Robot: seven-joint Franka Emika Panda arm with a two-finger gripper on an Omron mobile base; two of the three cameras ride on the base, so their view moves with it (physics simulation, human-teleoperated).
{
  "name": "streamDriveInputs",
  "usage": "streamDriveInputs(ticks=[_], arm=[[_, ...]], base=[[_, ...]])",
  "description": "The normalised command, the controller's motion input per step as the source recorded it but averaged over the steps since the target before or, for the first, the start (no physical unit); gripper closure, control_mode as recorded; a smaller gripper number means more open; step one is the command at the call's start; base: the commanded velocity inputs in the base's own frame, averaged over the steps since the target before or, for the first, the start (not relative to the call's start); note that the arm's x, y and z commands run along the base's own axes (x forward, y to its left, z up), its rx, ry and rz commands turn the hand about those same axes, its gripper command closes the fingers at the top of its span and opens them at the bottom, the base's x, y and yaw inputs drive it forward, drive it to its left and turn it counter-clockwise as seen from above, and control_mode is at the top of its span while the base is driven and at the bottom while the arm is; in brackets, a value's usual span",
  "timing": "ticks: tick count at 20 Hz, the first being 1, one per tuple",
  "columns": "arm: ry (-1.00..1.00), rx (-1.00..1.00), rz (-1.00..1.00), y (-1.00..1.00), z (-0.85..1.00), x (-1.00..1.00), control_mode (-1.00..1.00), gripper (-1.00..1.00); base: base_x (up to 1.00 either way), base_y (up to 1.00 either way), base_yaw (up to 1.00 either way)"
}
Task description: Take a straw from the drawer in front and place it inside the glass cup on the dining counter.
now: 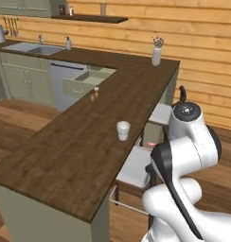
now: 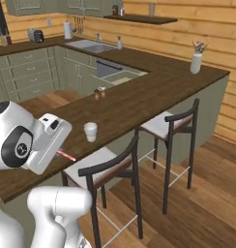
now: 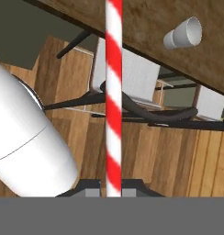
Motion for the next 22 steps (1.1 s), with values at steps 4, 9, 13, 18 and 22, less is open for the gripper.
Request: streamDriveInputs(ticks=[4,9,13,18,22], arm=[[0.00,0.00,0.00,0.00,0.00,0.00,1.00,1.00],[0.00,0.00,0.00,0.00,0.00,0.00,1.00,1.00],[0.00,0.00,0.00,0.00,0.00,0.00,1.00,1.00],[0.00,0.00,0.00,0.00,0.00,0.00,1.00,1.00],[0.00,0.00,0.00,0.00,0.00,0.00,1.00,1.00]], base=[[0.55,-0.16,0.36],[0.67,-0.11,0.35],[0.85,-0.03,0.29],[0.83,0.01,0.00],[0.69,0.19,-0.24]])
